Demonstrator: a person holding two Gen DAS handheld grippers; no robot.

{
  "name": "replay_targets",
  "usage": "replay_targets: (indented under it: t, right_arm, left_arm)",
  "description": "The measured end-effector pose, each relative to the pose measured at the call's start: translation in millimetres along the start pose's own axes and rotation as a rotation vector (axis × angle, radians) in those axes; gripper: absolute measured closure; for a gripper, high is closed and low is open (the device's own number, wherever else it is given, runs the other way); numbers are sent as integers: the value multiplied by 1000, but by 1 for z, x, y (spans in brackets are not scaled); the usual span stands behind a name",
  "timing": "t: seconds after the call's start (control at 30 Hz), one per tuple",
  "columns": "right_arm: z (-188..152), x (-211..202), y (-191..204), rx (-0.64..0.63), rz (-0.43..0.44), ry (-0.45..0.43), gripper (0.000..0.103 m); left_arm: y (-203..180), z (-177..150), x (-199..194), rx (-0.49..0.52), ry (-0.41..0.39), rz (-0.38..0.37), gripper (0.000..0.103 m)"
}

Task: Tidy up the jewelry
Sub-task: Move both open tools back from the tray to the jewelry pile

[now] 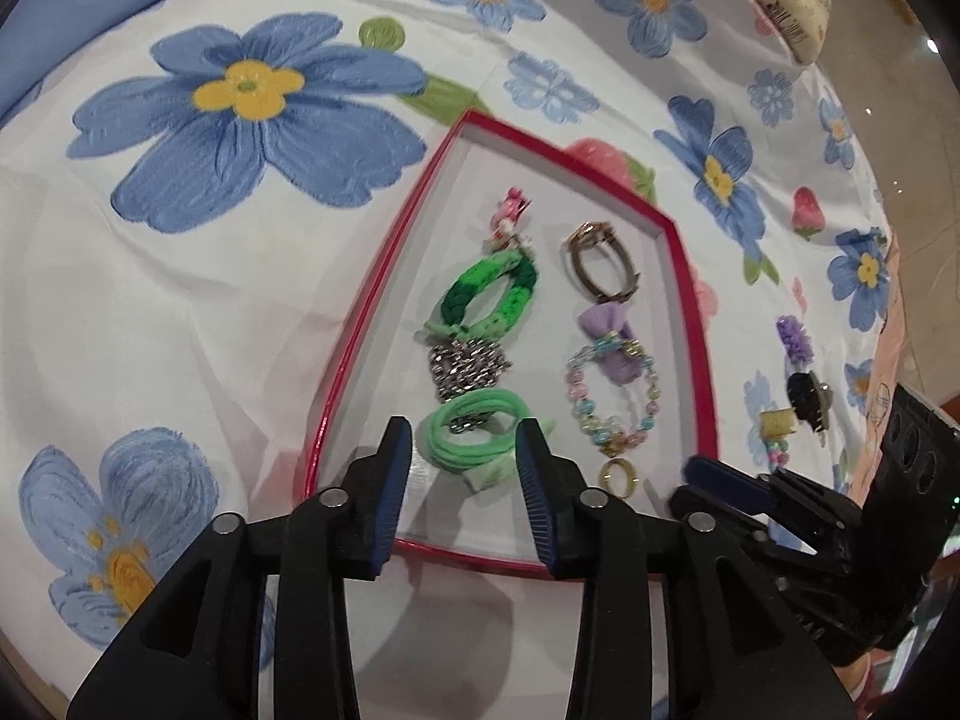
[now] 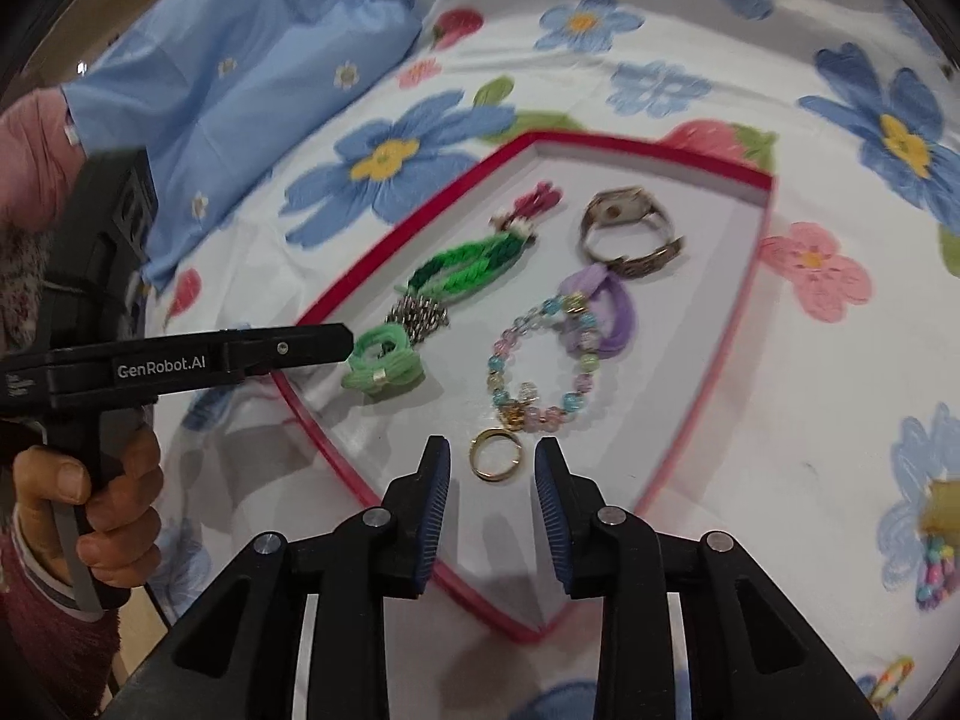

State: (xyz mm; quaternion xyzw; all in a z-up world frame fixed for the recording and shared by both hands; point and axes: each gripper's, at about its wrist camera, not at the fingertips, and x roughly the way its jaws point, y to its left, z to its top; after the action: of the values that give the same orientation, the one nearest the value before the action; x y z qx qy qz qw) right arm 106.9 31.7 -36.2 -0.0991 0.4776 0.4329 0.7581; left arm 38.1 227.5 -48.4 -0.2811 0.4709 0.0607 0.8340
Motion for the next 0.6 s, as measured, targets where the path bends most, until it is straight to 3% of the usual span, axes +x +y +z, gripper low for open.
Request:
replay_targets:
  t: [0.17, 0.23, 0.6]
  right_arm:
    - [-14, -42, -26, 93, -24, -105, 71]
    - [-23, -61, -41, 136, -42, -142, 70]
    - [-74, -130, -107, 309, -166, -240, 67]
  left_arm:
    - [-18, -2, -9, 22, -28, -28, 63]
    - [-29, -4, -10, 40, -29, -38, 56]
    - [-96, -20, -4, 177, -2, -105, 45]
